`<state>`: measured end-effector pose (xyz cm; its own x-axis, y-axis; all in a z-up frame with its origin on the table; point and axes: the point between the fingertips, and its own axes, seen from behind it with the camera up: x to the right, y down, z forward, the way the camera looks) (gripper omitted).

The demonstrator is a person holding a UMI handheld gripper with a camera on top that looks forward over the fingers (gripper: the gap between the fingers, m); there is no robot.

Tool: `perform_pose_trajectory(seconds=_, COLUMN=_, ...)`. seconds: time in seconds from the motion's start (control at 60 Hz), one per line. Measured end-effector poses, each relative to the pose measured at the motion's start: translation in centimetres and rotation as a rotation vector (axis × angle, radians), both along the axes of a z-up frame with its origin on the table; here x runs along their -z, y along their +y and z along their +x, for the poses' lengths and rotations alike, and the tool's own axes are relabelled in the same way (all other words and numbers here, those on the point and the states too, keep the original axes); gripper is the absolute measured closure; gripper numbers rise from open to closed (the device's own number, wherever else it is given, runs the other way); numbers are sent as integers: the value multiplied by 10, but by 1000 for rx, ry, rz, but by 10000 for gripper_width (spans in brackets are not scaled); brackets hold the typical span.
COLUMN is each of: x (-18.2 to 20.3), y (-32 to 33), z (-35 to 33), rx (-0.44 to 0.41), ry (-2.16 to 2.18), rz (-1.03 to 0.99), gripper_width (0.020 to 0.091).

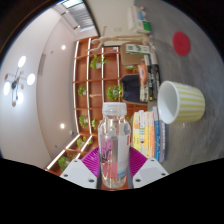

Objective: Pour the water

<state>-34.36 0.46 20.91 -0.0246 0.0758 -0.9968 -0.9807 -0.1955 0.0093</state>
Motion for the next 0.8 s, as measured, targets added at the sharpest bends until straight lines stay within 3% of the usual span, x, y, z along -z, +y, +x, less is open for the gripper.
perform_pose_trajectory(seconds=0.167, x=-33, y=6, z=43, rx=68, ry=-800, rz=44, gripper_width=718)
perform_pose_trajectory(seconds=0.283, x=-32, y=13, z=108, rx=184, ry=-1284, rz=-38, gripper_width=718)
perform_pose_trajectory(seconds=0.417, x=-27, y=14, z=185, rx=349, ry=-1516, rz=-149, gripper_width=717)
perform_pose_trajectory(seconds=0.55, x=12, y=19, z=249, rx=419, ry=-1566, rz=-209, gripper_width=716)
perform_pose_trajectory(seconds=0.8, x=82, y=31, z=301, rx=401, ry=-1602, rz=-350, gripper_width=716)
